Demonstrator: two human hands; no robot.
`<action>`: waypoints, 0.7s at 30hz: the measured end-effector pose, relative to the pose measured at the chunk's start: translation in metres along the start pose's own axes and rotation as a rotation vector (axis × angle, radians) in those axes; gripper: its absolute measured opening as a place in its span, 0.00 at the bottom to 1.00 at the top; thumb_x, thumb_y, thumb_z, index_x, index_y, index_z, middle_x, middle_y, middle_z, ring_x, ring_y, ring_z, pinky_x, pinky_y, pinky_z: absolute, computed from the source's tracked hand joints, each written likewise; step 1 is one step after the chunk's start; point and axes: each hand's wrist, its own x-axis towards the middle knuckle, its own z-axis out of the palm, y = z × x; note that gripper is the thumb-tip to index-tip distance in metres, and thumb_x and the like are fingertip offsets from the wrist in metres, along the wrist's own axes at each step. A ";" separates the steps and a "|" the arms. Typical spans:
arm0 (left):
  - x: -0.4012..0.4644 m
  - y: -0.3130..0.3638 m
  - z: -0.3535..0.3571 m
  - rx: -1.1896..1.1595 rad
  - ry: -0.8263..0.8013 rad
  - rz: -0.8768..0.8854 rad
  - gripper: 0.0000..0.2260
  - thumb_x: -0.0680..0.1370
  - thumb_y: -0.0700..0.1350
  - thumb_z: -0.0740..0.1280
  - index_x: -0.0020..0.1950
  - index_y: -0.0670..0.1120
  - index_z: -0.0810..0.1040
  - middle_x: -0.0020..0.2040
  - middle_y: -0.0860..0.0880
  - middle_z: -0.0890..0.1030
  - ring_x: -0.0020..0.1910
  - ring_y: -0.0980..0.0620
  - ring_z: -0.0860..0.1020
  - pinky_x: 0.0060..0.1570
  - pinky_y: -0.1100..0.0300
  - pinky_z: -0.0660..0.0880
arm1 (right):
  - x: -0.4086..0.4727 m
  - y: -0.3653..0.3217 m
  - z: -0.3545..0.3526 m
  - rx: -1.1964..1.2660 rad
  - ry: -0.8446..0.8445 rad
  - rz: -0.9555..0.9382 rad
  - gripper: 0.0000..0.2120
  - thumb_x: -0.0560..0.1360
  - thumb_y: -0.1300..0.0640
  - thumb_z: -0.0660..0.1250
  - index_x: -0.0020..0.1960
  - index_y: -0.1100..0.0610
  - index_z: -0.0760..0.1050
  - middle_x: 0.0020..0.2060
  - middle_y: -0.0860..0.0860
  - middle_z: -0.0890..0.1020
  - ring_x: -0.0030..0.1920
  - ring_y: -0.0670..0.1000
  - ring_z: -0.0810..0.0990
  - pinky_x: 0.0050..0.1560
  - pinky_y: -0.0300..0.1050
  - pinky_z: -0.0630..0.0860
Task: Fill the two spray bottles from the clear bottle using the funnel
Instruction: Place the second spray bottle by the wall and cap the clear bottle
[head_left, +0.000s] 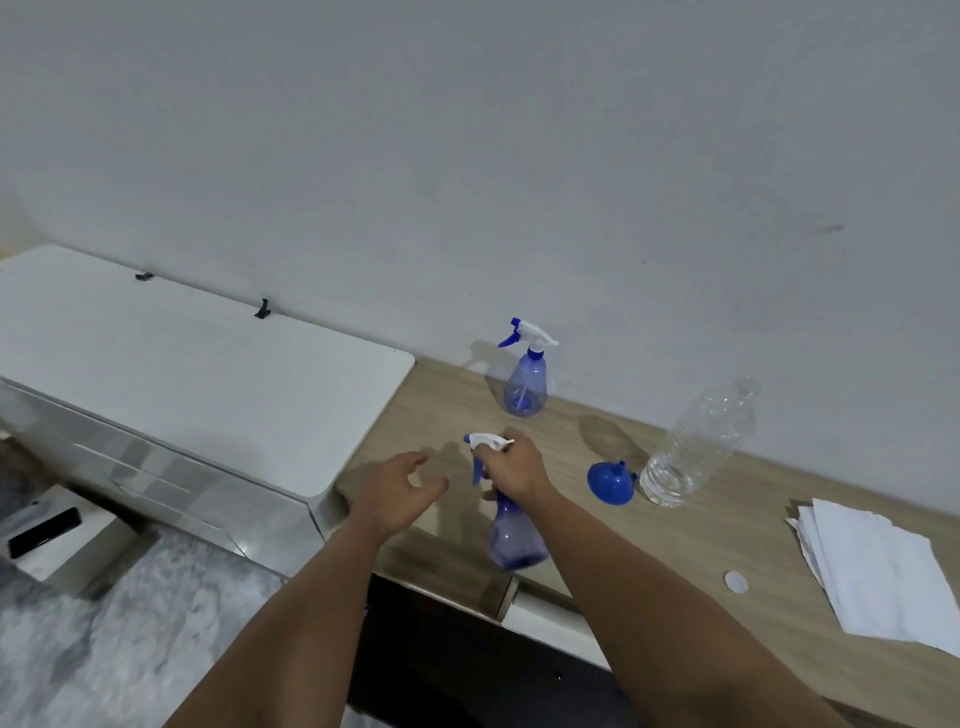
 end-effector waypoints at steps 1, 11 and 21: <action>0.005 0.006 -0.001 -0.061 -0.044 -0.014 0.32 0.72 0.64 0.72 0.72 0.51 0.73 0.69 0.53 0.77 0.65 0.55 0.76 0.60 0.60 0.71 | 0.009 -0.009 -0.001 -0.018 0.007 -0.046 0.13 0.72 0.52 0.74 0.45 0.59 0.74 0.39 0.61 0.83 0.34 0.56 0.81 0.37 0.59 0.82; 0.094 0.052 -0.021 -0.473 -0.182 -0.056 0.34 0.69 0.44 0.80 0.72 0.44 0.71 0.66 0.47 0.76 0.59 0.53 0.78 0.52 0.64 0.78 | 0.085 -0.116 -0.008 -0.055 -0.047 -0.338 0.08 0.74 0.57 0.78 0.46 0.61 0.84 0.36 0.52 0.83 0.34 0.46 0.79 0.38 0.40 0.75; 0.209 0.057 -0.017 -0.234 -0.054 0.085 0.08 0.74 0.42 0.74 0.44 0.53 0.77 0.38 0.58 0.80 0.36 0.67 0.78 0.38 0.68 0.71 | 0.183 -0.148 0.004 -0.245 0.018 -0.346 0.05 0.73 0.59 0.78 0.48 0.57 0.84 0.39 0.50 0.84 0.40 0.49 0.80 0.43 0.41 0.74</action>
